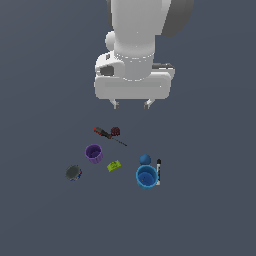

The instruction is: Pick up a designated object from a clutter of objects.

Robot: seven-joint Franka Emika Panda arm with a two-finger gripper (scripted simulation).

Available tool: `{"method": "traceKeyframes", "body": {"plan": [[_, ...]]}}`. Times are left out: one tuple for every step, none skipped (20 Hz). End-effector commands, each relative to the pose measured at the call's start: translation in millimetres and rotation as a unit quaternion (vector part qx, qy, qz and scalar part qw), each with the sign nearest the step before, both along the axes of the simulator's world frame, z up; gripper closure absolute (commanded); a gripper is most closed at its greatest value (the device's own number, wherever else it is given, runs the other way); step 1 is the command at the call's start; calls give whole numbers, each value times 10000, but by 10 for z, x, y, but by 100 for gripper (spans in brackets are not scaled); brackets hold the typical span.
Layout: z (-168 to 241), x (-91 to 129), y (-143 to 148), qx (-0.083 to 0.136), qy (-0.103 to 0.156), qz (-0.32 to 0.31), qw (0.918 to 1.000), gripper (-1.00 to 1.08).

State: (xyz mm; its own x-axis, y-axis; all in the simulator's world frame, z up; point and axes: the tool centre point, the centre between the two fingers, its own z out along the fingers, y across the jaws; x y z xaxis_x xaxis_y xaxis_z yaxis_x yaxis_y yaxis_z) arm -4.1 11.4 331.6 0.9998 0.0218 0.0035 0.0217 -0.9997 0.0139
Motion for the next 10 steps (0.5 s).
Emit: {"method": "traceKeyframes", "body": {"plan": [[0, 0, 0, 0, 0, 0, 10000, -92], [3, 3, -6, -3, -4, -3, 10000, -92], [12, 9, -24, -11, -18, -13, 10000, -92], [27, 21, -52, -24, -40, -28, 10000, -92], [48, 36, -92, -43, -70, -49, 10000, -92], [75, 55, -143, -66, -108, -76, 9999, -92], [103, 74, -196, -91, -147, -104, 9998, -92], [124, 88, -236, -110, -176, -125, 9997, -92], [139, 98, -264, -124, -197, -140, 9996, -92], [148, 103, -281, -131, -208, -149, 9996, -92]]}}
